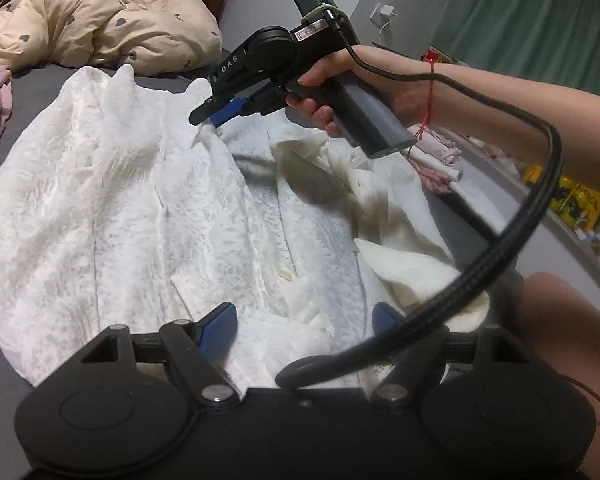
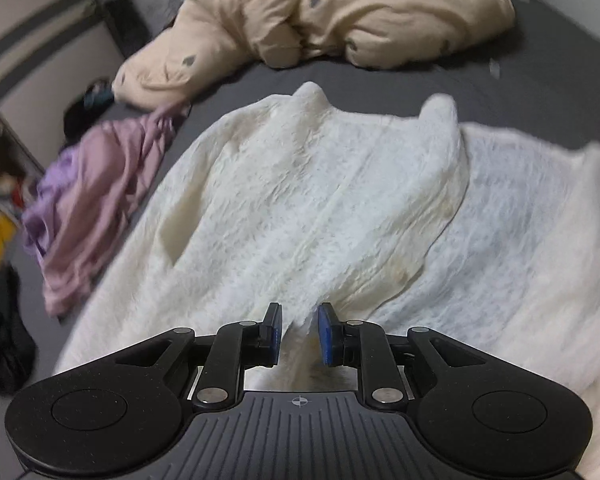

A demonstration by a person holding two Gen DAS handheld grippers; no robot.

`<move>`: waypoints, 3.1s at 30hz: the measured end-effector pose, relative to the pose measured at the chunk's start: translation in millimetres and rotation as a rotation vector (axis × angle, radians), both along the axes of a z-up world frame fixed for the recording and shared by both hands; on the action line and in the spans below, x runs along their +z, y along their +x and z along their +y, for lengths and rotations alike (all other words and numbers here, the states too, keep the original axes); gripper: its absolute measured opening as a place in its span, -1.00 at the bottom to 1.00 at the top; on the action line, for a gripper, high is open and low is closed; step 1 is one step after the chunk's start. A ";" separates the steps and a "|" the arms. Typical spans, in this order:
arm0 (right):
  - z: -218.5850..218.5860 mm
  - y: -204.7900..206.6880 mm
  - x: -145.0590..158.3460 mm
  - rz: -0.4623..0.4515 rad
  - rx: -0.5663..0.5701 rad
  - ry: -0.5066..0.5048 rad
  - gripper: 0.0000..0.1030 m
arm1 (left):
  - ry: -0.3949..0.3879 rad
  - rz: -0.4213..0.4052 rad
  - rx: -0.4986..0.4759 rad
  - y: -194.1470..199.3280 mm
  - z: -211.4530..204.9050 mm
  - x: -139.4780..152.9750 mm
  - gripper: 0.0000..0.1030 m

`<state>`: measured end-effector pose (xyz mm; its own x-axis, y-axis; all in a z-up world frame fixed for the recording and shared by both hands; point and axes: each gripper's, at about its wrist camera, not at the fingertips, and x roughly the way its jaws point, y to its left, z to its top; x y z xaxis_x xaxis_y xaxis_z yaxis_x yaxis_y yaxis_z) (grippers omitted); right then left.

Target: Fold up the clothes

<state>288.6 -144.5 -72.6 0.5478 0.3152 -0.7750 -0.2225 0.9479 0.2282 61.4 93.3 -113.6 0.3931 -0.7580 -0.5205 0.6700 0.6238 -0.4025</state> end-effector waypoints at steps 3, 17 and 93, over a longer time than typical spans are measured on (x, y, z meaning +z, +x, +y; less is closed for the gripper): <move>-14.6 -1.1 7.4 -0.005 -0.071 0.026 -0.11 | -0.048 -0.019 -0.017 -3.7 1.4 5.0 0.44; -41.9 21.8 -12.0 0.076 -0.194 0.014 -0.06 | -0.119 -0.046 -0.131 -15.7 -19.4 5.7 0.45; -42.9 -143.1 -47.8 0.213 -0.014 0.372 -0.43 | -0.031 -0.080 -0.087 -16.0 1.8 11.2 0.48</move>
